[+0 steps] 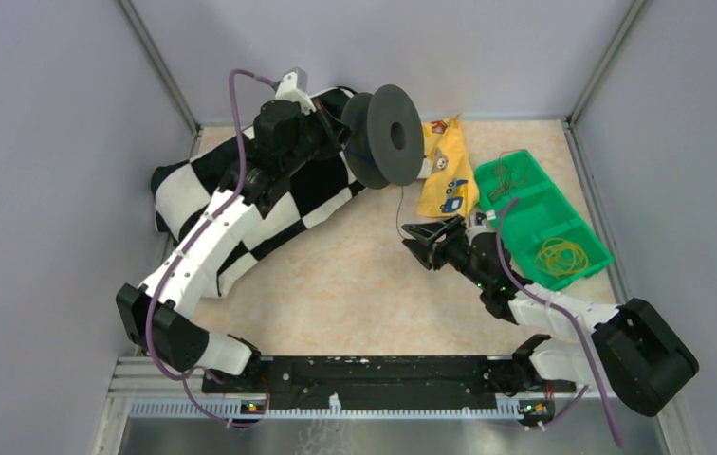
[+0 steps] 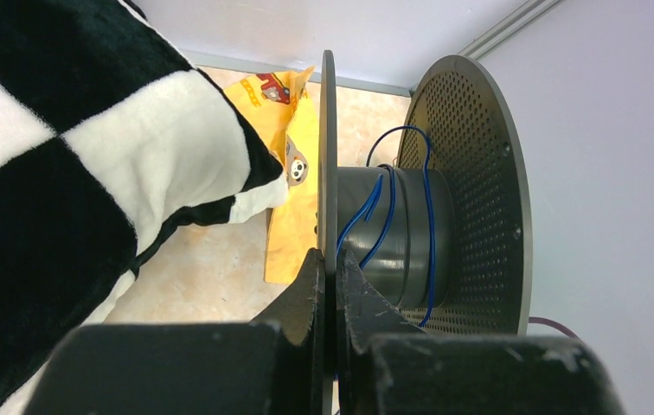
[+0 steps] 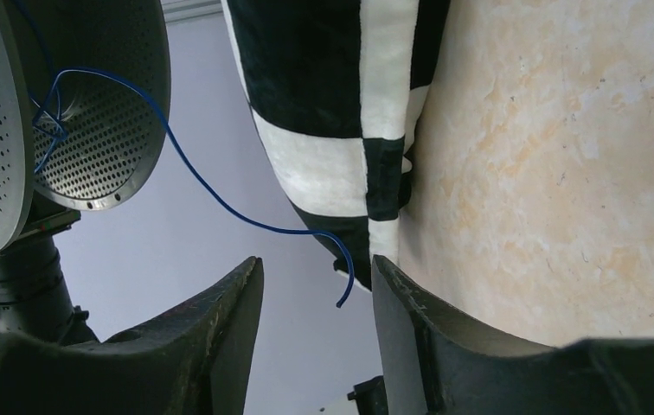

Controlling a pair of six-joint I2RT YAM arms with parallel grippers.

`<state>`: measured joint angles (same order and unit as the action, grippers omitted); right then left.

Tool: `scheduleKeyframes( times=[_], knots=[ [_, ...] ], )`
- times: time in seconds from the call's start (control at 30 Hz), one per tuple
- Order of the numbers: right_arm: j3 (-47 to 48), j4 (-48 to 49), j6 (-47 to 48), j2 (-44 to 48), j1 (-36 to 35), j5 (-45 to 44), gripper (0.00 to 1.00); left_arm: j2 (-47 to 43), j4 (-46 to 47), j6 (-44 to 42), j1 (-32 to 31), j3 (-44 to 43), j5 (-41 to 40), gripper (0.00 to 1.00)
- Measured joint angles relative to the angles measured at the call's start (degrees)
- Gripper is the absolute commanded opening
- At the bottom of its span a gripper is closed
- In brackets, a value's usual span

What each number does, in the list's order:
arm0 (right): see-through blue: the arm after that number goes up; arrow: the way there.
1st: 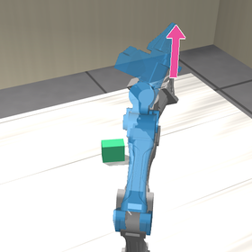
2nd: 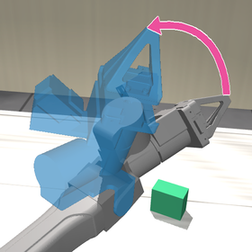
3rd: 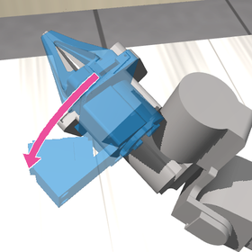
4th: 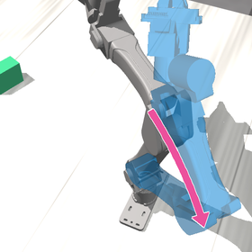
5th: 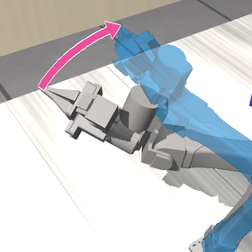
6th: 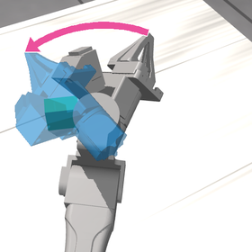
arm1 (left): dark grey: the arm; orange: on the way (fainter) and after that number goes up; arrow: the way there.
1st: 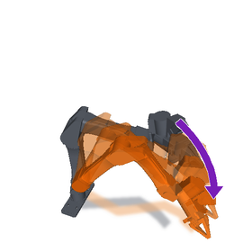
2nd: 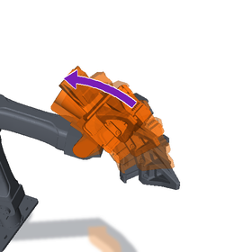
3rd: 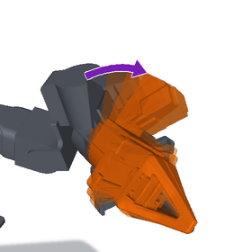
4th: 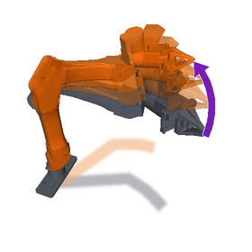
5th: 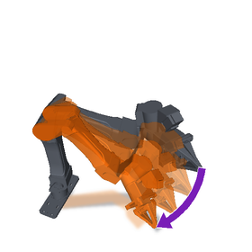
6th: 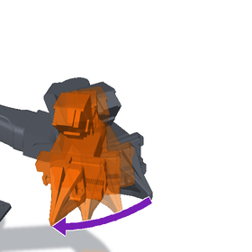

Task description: Wrap the cables

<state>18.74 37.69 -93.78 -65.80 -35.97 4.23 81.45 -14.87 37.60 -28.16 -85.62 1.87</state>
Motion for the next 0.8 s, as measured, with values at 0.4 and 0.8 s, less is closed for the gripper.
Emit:
scheduleKeyframes(
  times=[0.4, 0.8],
  knots=[
    [0.00, 1.81, -0.63, -2.89, -0.57, 1.31, 0.28, -0.85, 1.20, 0.26, 0.00, 1.44, 0.04, 0.00],
    [-1.14, 2.75, -1.86, -3.15, -0.74, 1.22, 0.00, -1.20, 1.38, 0.24, 0.00, 1.77, 0.04, 0.00]
  ],
)
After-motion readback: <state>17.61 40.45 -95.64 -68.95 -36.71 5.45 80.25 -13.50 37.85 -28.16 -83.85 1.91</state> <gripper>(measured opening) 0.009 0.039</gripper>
